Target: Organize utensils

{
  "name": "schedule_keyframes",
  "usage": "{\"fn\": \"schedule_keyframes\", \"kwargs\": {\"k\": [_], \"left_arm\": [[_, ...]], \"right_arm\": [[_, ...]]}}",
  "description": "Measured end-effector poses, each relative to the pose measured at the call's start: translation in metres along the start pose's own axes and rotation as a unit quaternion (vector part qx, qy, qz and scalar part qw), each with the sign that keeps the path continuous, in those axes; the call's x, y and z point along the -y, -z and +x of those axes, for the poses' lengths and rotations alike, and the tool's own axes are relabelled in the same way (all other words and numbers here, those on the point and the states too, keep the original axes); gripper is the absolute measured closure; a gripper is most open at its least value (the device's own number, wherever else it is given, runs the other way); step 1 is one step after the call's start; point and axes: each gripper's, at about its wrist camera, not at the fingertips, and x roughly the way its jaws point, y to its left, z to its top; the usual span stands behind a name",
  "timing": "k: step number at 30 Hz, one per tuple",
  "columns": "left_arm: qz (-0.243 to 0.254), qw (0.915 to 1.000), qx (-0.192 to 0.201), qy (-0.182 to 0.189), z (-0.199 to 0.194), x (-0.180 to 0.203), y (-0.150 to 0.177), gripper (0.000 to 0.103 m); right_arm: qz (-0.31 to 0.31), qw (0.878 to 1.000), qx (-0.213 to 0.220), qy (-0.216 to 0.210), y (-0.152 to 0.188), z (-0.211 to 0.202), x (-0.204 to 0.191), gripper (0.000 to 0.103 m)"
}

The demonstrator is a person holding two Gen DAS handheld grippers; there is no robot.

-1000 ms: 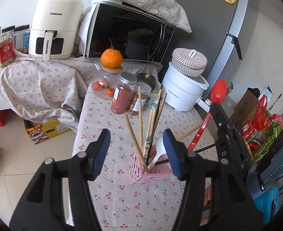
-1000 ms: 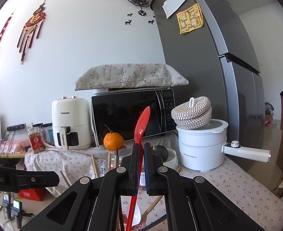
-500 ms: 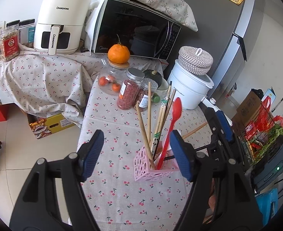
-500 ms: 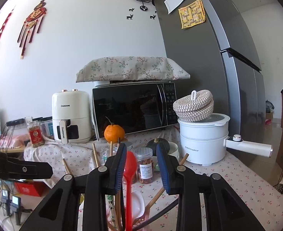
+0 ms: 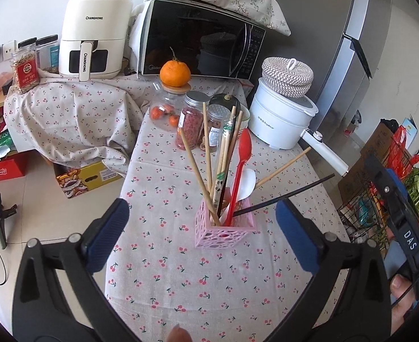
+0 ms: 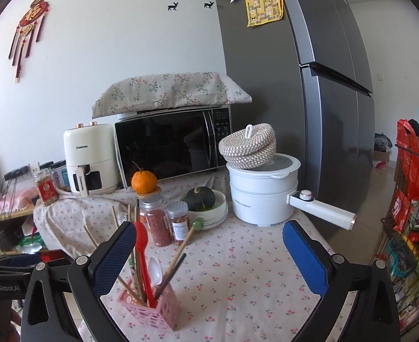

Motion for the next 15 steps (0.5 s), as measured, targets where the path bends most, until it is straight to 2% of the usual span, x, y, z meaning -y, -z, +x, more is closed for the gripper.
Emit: {"fn": "schedule_keyframes", "kwargs": {"k": [3,7,9,15], "left_arm": [[0.015,0.9998,0.010,-0.009,-0.009,0.014,0.007,0.001],[0.031,0.9991,0.027,-0.008,-0.022,0.031,0.016,0.001],[0.037,0.9984,0.038,-0.021,-0.028,0.039,0.019,0.001],[0.048,0.9970,0.045,-0.040,-0.038,0.052,0.032,0.001]], "right_arm": [[-0.008,0.999,-0.029,0.025,0.004,-0.013,0.018,0.000],[0.009,0.997,-0.066,0.036,0.010,-0.028,0.042,0.000],[0.012,0.996,-0.079,0.046,0.014,-0.035,0.051,0.000],[0.004,0.993,-0.109,0.045,0.019,-0.053,0.063,0.000]]}}
